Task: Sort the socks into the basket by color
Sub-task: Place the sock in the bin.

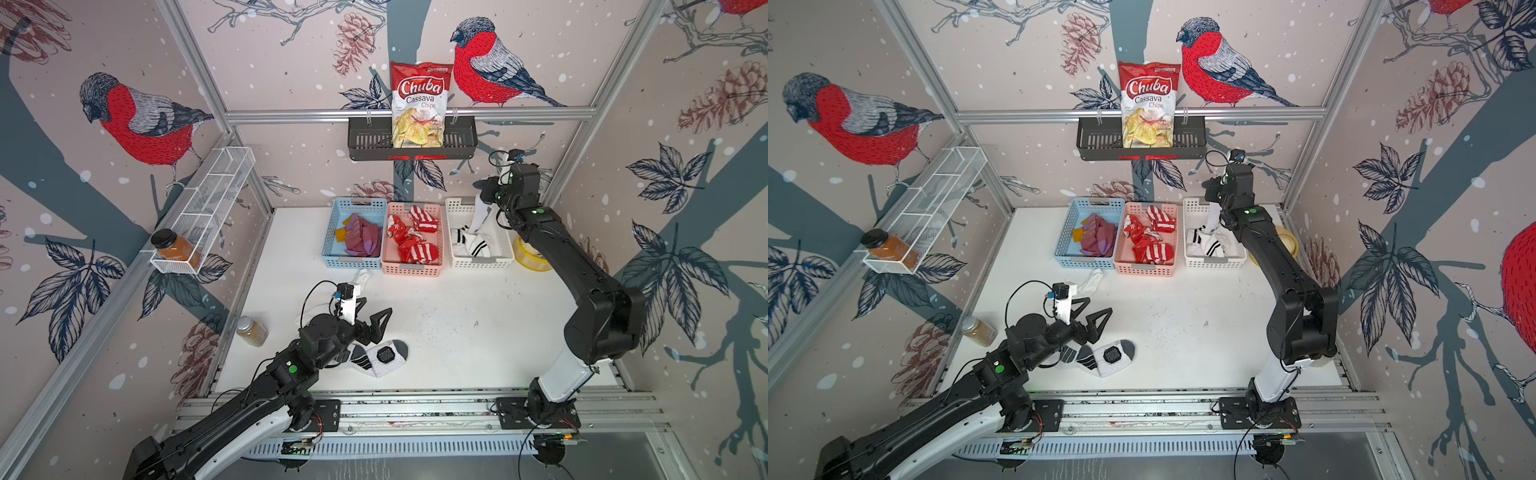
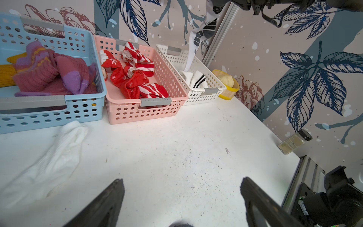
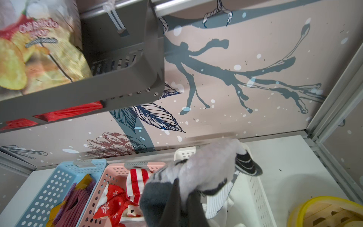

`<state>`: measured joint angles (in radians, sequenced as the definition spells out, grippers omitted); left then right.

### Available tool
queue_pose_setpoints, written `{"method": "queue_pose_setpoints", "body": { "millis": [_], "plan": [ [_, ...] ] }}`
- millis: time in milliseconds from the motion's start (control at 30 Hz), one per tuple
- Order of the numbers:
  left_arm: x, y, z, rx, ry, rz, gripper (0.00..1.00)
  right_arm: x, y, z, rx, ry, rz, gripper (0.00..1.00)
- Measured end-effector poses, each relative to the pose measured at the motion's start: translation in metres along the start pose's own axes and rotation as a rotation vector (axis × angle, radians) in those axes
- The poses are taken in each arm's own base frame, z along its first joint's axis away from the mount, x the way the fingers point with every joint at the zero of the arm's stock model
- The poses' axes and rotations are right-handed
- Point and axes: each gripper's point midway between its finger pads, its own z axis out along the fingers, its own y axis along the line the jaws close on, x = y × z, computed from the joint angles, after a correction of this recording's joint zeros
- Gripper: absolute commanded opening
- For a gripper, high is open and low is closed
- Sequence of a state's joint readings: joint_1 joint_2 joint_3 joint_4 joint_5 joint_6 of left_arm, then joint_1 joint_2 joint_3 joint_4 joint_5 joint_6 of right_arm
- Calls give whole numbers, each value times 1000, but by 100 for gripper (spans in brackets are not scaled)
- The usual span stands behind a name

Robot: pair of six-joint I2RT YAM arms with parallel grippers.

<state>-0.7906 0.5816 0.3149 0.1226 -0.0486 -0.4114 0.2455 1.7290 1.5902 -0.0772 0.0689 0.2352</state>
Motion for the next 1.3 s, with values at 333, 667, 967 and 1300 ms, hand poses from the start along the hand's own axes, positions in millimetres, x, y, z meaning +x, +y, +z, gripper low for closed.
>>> {"method": "queue_pose_setpoints", "body": {
  "millis": [333,667,967,1300],
  "plan": [
    [0,0,-2,1,-6,-1,93,99,-10,19,-4,198,69,9],
    [2,1,-1,-2,0,-1,92,183,-14,9,24,391,130,10],
    [1,-6,-1,35,-1,9,93,192,-22,-1,54,406,133,36],
    [2,-14,0,78,7,28,94,150,-9,-27,13,310,147,57]
  ]
}}
